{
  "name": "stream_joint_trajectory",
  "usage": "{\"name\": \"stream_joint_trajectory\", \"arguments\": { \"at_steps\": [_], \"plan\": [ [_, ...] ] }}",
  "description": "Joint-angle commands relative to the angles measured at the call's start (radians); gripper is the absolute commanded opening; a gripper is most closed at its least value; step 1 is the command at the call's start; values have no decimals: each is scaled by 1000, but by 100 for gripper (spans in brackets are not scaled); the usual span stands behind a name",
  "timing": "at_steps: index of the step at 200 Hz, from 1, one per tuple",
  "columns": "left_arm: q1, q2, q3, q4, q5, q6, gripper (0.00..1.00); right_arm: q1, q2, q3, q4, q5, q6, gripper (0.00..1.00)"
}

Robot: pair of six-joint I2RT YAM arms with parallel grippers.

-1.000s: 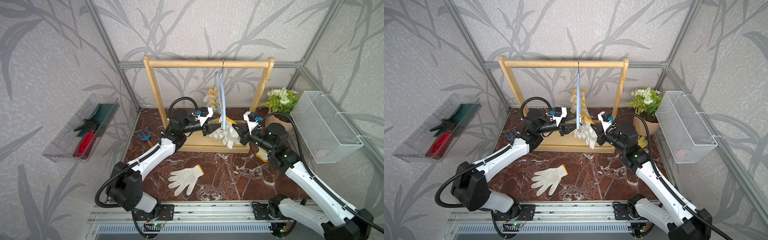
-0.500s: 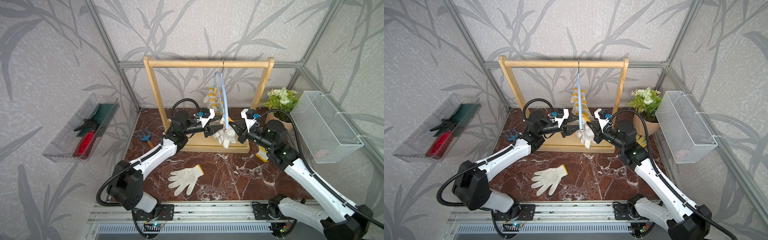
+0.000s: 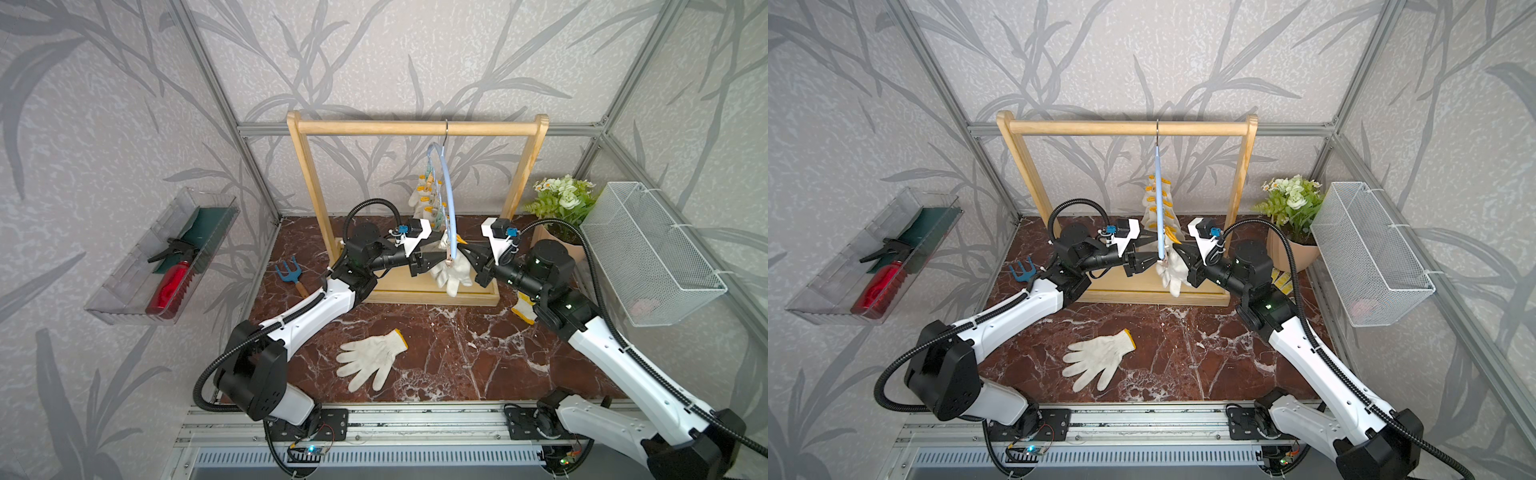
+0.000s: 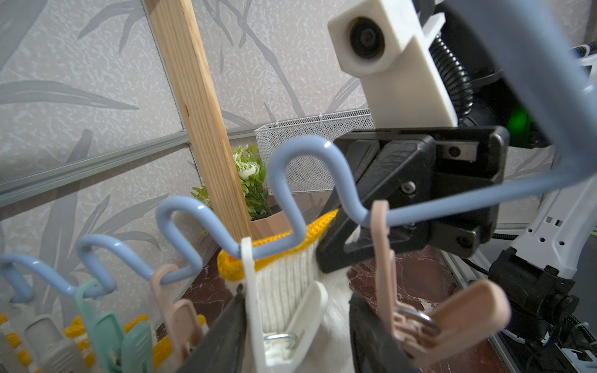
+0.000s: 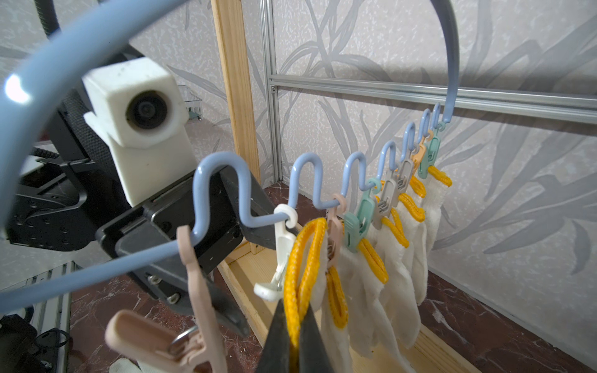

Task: Clip the gloves onto a hanger to dry
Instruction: Open the clamp at the hanger.

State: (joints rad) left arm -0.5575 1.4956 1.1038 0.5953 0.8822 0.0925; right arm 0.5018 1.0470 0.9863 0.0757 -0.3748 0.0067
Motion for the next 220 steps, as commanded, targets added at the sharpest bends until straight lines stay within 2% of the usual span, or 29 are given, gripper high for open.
{"name": "stream_joint_trajectory", "arguments": {
  "at_steps": [1, 71, 146, 220],
  "plan": [
    [-9, -16, -10, 6, -24, 29, 51, 4, 4, 38, 0, -6, -7, 0],
    [-36, -14, 4, 10, -141, 51, 49, 4, 11, 37, 3, -10, -7, 0],
    [-54, -31, -5, 20, -191, 56, 45, 3, 13, 31, 7, -12, -5, 0],
    [-58, -40, -12, 20, -203, 58, 28, 4, 20, 16, -2, -1, -16, 0]
  ]
}}
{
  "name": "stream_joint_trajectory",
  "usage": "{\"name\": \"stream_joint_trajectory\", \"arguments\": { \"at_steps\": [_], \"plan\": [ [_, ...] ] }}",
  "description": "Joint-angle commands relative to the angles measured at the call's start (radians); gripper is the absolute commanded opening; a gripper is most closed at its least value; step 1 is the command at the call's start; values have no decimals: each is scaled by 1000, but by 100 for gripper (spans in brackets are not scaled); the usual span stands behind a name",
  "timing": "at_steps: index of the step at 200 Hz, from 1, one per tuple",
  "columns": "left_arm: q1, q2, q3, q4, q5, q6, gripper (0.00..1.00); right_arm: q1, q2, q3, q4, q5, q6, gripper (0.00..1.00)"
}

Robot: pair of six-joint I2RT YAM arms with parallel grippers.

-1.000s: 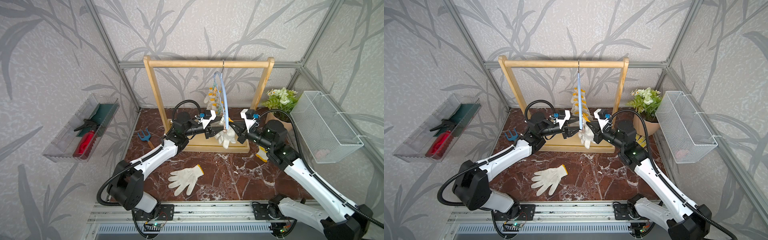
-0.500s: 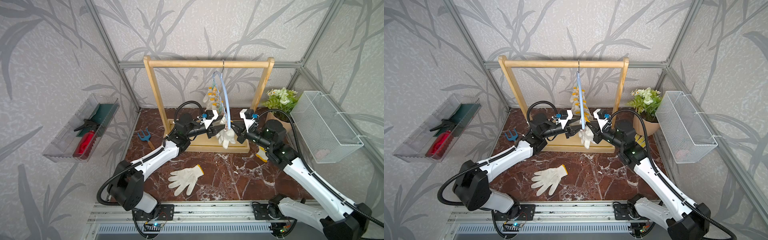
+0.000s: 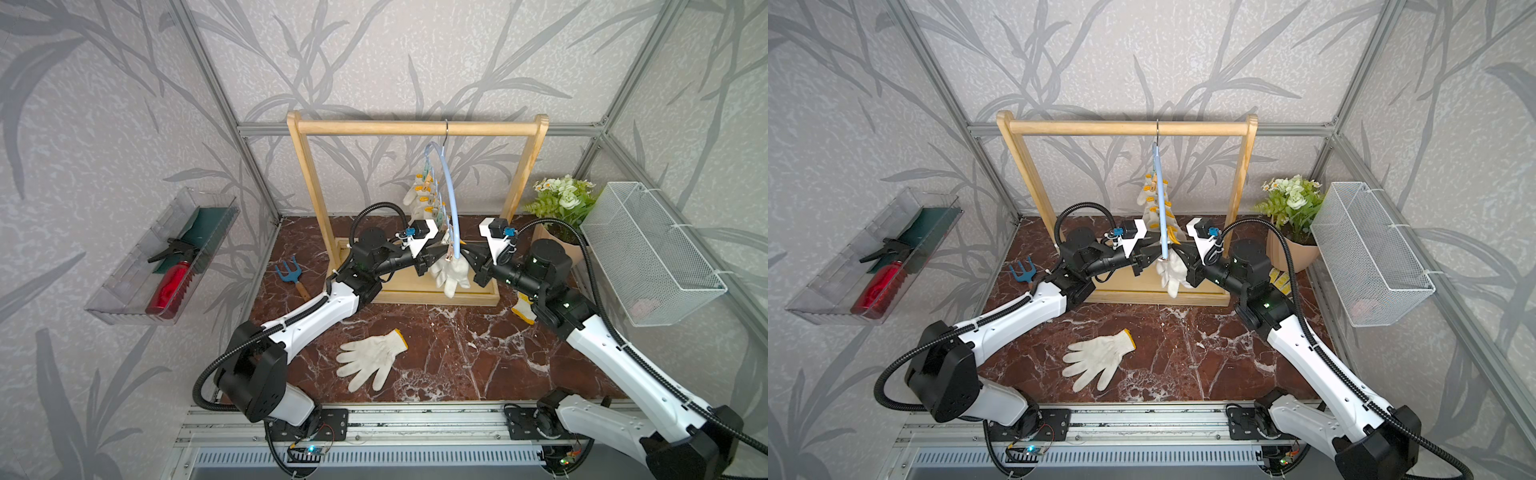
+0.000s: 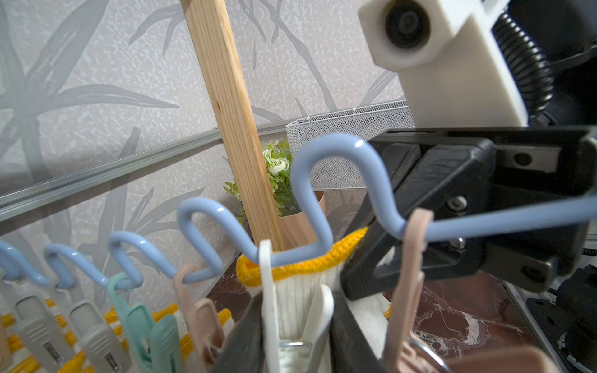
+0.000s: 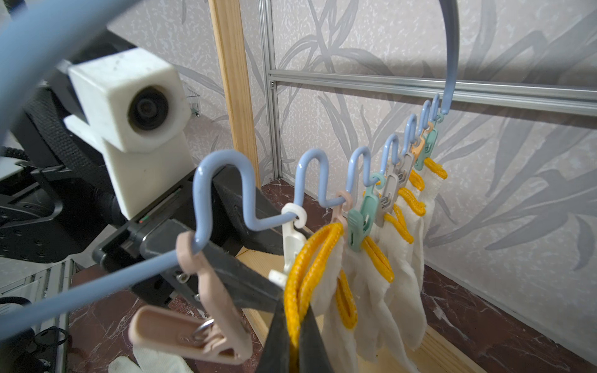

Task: Clip the gloves onto a hanger to dry
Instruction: Open the clamp at the hanger, then clamp the glove onto the hanger.

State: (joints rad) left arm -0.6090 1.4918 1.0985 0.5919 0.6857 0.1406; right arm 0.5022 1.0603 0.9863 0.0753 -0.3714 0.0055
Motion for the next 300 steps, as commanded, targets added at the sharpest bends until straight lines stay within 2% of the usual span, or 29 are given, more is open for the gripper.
{"name": "stream_joint_trajectory", "arguments": {
  "at_steps": [1, 47, 98, 120, 141, 185, 214, 258, 300],
  "plan": [
    [-6, -36, -6, 23, -7, 10, 27, 4, 7, 16, -2, -4, -16, 0],
    [-6, -35, -14, 23, -20, 10, 19, 3, 18, -13, -23, 17, -32, 0],
    [-5, -38, -19, 9, -44, 3, 2, -20, 49, -32, -75, -17, -38, 0],
    [-6, -40, -26, 8, -54, -10, 1, -41, 79, -36, -96, -94, -53, 0],
    [-5, -44, -35, -4, -53, -12, 0, -45, 97, -37, -91, -117, -53, 0],
    [-3, -55, -47, -26, -3, 16, 15, -47, 80, -22, -37, -90, -19, 0],
    [-4, -52, -36, -10, -8, 11, 16, -47, 73, 30, -18, -107, 7, 0],
    [-4, -53, -20, -1, 1, 3, 32, -47, 69, 55, 4, -116, 26, 0],
    [-3, -49, -20, 21, 25, -17, 40, -47, 58, 61, 6, -129, 32, 0]
  ]
}}
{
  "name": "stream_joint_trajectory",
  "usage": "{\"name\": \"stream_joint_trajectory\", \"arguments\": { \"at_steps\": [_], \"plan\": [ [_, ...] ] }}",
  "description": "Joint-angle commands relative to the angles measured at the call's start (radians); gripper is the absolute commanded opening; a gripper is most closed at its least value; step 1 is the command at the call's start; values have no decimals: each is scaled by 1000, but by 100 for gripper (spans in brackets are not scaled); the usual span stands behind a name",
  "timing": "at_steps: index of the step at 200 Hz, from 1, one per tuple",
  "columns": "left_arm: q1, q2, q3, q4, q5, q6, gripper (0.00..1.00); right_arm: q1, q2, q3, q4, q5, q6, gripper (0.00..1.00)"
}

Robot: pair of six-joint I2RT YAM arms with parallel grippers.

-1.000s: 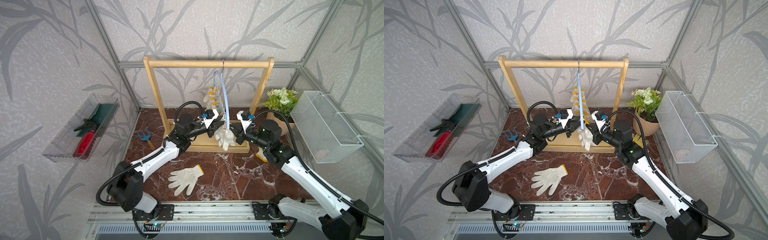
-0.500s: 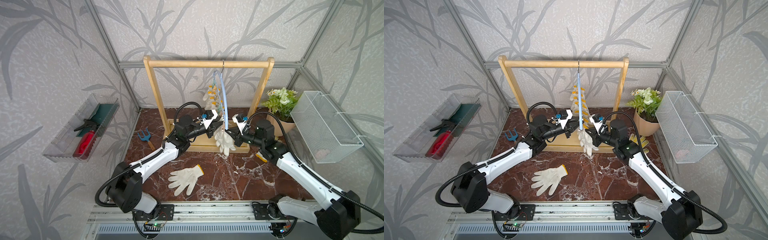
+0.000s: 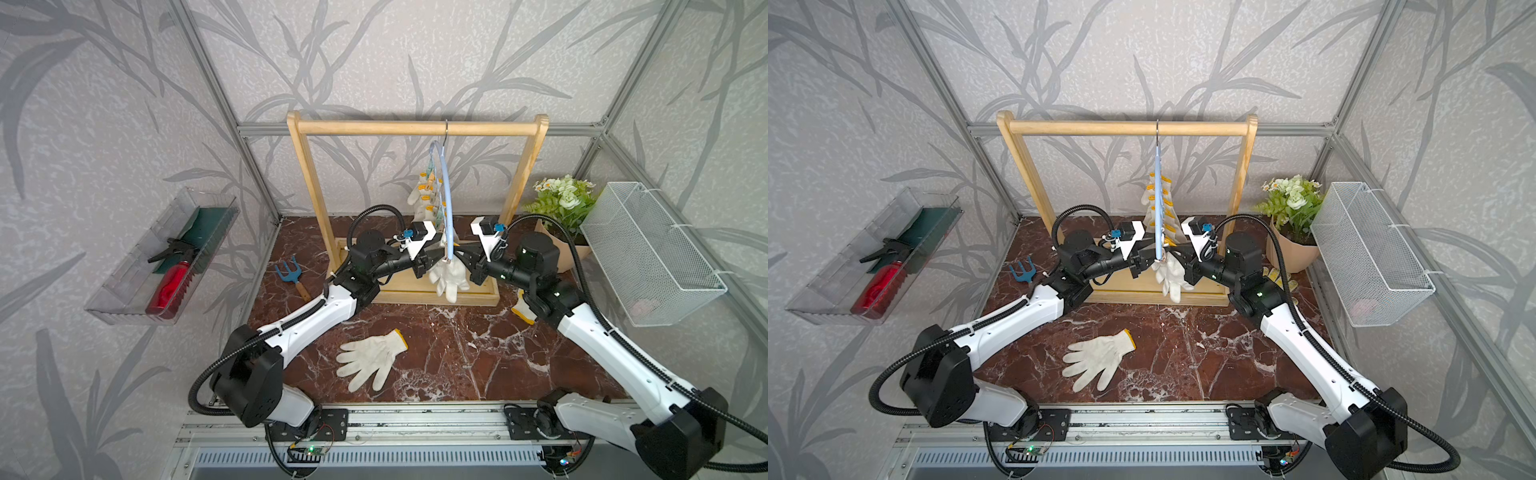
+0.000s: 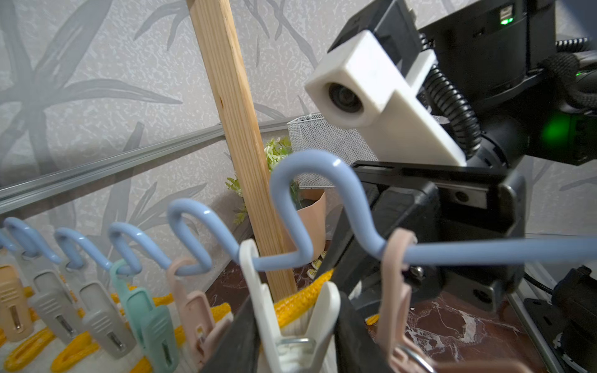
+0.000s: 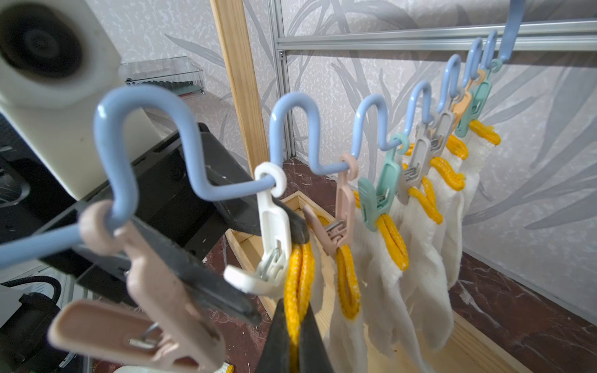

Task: Clip the gloves onto a hanger to dry
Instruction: Clamp the glove onto the hanger.

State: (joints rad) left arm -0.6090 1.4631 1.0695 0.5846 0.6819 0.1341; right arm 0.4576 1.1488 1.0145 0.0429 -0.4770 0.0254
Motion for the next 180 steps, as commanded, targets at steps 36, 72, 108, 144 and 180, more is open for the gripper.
{"name": "stream_joint_trajectory", "arguments": {
  "at_steps": [36, 72, 108, 144, 180],
  "plan": [
    [-3, -24, 12, 47, 9, -25, 42, -2, -31, 36, 30, -19, 8, 0],
    [-5, -32, 20, 45, 4, -27, 43, -2, -27, 29, 33, -15, 10, 0],
    [-6, -29, 26, 40, 12, -31, 44, -2, -26, 30, 37, -18, 9, 0],
    [-5, -27, 30, 43, 5, -37, 41, -2, -23, 28, 34, -18, 8, 0],
    [-6, -27, 40, 38, 5, -40, 44, -2, -17, 23, 35, -20, 8, 0]
  ]
}}
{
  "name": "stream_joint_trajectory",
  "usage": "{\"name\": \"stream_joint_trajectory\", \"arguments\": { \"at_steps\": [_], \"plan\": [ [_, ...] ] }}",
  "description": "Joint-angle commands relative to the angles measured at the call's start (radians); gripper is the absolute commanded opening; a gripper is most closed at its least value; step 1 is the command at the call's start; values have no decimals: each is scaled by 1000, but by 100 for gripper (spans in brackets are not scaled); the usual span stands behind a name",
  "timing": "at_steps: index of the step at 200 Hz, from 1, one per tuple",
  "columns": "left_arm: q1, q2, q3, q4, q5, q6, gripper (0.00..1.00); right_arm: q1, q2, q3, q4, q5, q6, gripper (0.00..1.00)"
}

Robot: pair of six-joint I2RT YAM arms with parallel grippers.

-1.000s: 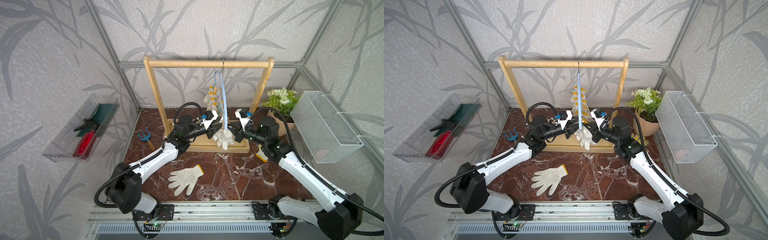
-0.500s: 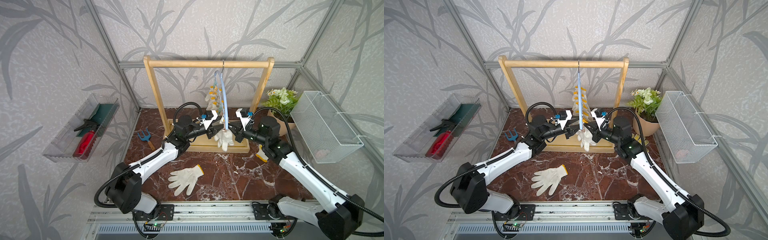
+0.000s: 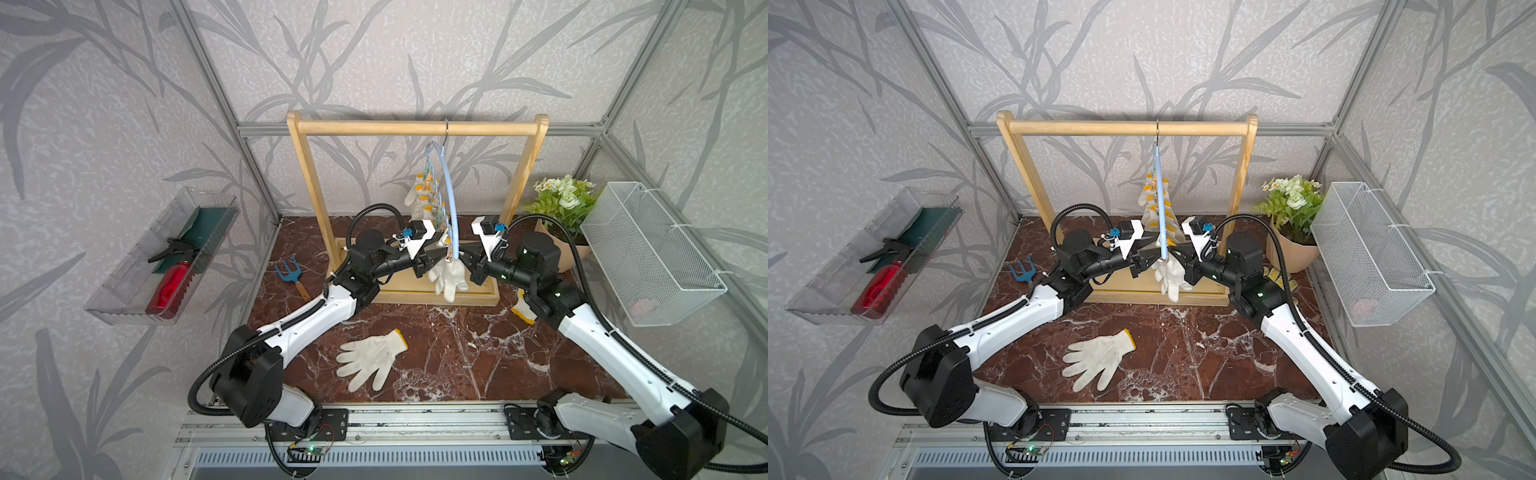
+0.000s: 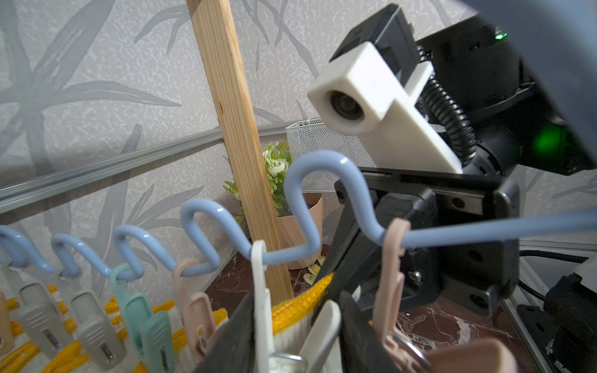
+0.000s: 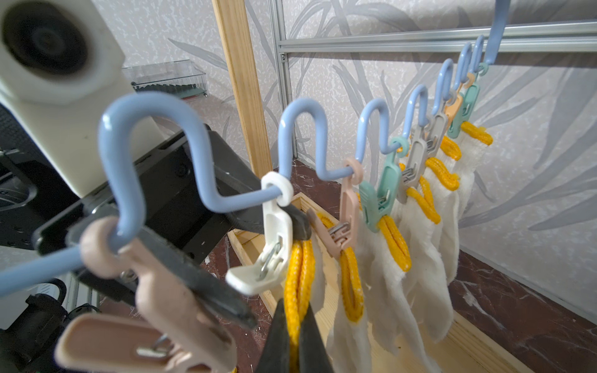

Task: Clip the gloves onto a hanger to dry
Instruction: Clamp the glove onto the hanger.

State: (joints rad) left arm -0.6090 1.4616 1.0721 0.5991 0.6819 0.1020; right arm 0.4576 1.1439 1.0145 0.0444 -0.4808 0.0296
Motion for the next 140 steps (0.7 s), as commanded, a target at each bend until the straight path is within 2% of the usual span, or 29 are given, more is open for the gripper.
{"name": "stream_joint_trajectory", "arguments": {
  "at_steps": [1, 34, 55, 140],
  "plan": [
    [-6, -26, 37, 22, 7, -8, 44, -2, -12, 23, 34, -16, 4, 0],
    [-6, -21, 41, 16, 10, -10, 46, -2, -12, 22, 36, -17, 4, 0],
    [-6, -20, 42, 17, 10, -13, 44, -2, -13, 22, 35, -18, 4, 0],
    [-6, -29, 38, 16, -21, -19, 15, -2, 6, -5, 28, -7, -8, 0]
  ]
}}
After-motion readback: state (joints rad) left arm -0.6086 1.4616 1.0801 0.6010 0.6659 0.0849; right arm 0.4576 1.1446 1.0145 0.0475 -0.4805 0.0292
